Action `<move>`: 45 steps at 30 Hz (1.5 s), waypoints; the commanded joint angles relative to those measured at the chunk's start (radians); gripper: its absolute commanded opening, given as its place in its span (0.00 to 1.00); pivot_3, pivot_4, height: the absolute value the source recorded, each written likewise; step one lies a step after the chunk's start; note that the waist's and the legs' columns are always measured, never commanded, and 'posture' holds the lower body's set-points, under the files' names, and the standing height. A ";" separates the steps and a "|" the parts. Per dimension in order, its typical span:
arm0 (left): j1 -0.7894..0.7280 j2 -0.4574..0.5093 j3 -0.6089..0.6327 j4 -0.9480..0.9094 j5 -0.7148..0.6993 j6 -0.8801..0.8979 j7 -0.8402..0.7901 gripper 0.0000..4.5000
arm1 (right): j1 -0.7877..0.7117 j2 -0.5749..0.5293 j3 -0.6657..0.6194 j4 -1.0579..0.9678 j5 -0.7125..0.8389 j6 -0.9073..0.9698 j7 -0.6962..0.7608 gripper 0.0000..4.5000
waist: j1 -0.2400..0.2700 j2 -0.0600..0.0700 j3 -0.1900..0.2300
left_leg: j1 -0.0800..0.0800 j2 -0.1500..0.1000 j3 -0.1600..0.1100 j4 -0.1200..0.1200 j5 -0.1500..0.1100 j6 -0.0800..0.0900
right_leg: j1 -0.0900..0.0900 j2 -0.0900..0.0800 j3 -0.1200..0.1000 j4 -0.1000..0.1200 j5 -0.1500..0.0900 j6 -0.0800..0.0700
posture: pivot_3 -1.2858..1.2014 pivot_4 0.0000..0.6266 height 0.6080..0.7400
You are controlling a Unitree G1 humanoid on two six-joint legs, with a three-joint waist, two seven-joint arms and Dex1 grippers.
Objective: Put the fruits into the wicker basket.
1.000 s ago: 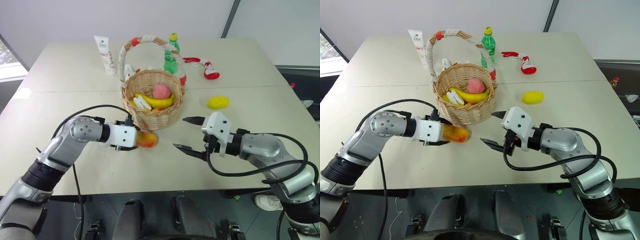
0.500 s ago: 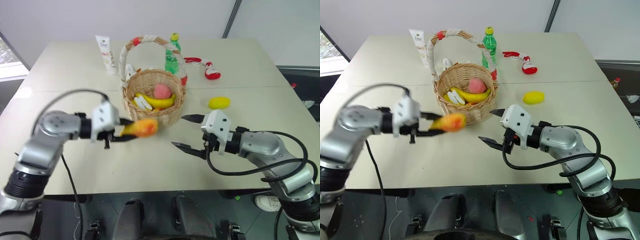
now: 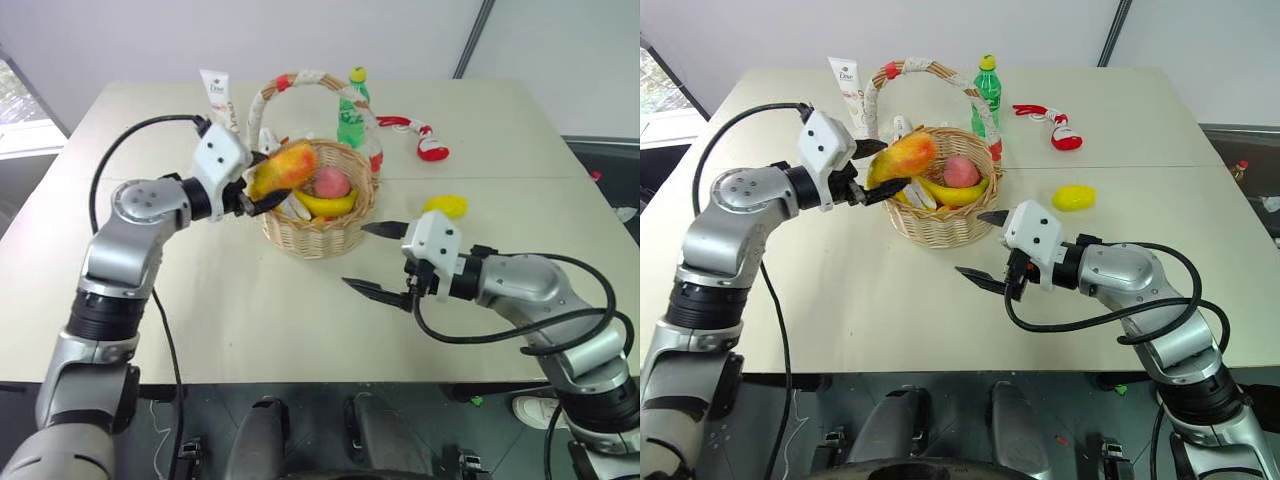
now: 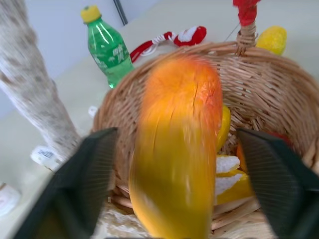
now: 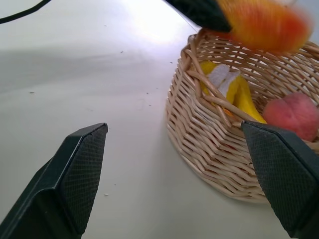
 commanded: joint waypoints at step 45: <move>0.273 0.046 0.250 -0.223 -0.293 0.070 -0.054 1.00 | -0.170 -0.073 -0.031 0.149 -0.129 -0.411 0.038 0.31 | -0.030 0.001 0.001 | 0.003 0.003 0.000 -0.002 0.001 -0.001 | -0.001 0.000 0.003 0.004 0.000 0.000 | 0.52 0.24 1.00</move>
